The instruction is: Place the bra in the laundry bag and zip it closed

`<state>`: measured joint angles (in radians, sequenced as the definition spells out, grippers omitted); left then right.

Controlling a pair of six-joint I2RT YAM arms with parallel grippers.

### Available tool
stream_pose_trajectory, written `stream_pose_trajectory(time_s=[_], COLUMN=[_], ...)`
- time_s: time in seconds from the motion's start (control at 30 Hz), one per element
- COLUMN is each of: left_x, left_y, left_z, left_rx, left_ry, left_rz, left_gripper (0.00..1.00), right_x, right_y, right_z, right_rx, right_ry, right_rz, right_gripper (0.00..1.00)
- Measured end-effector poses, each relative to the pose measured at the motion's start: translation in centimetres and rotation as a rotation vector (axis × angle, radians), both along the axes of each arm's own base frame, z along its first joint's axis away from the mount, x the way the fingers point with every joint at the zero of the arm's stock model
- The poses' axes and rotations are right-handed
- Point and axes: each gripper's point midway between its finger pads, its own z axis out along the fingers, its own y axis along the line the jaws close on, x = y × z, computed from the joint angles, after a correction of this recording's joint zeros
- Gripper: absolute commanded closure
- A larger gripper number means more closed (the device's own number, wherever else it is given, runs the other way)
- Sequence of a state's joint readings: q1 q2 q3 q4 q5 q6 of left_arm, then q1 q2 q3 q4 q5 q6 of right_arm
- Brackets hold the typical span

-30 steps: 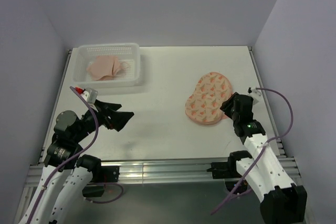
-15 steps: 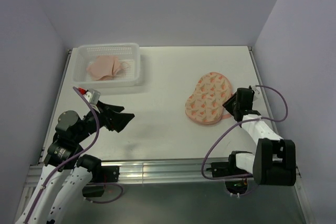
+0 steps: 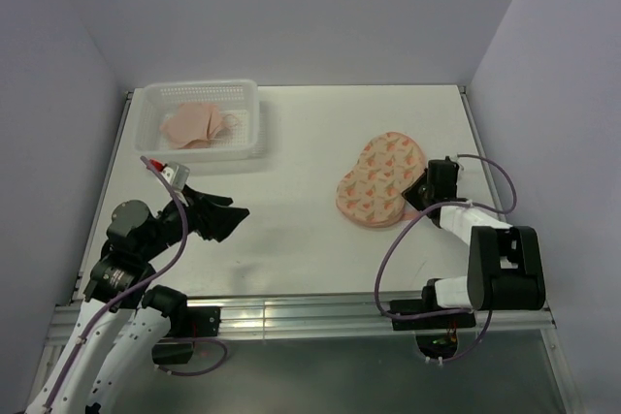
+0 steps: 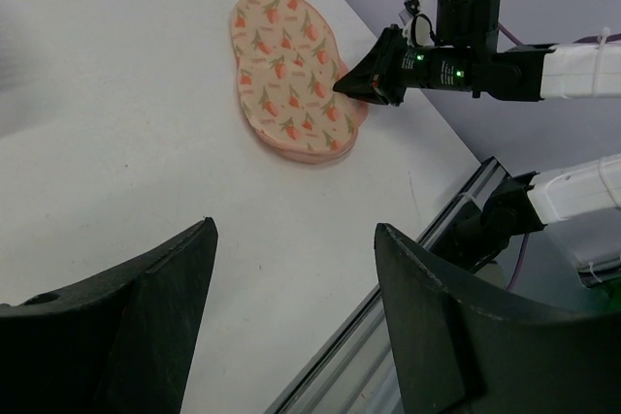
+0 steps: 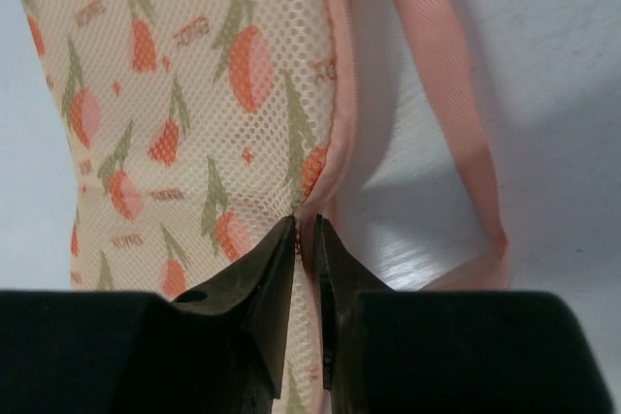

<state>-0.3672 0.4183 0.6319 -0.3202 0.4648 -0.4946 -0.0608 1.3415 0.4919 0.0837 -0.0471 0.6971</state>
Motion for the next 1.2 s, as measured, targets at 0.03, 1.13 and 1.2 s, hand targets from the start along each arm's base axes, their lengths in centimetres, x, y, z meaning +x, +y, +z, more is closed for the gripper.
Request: stream_pose_trajectory(time_s=[0.03,1.13,1.2], left_x=[0.1,-0.5,-0.2], left_y=[0.0,-9.6,-10.9], left_z=[-0.1,-7.1,-9.1], left_rx=[0.002,0.046,0.092], left_ry=[0.006,0.288,0.309], left_rz=[-0.001,-0.182,-0.163], left_gripper=[0.3,0.44,0.44], right_x=[0.0,-6.6,-6.3], right_y=[0.4,21.3,21.1], right_z=[0.0,3.3,4.8], right_rx=[-0.007,-0.013,-0.01], right_ry=[-0.002,-0.098,-0.14], right_rz=[0.016,0.923,0.904], right_gripper=[0.8,0.31,0.36])
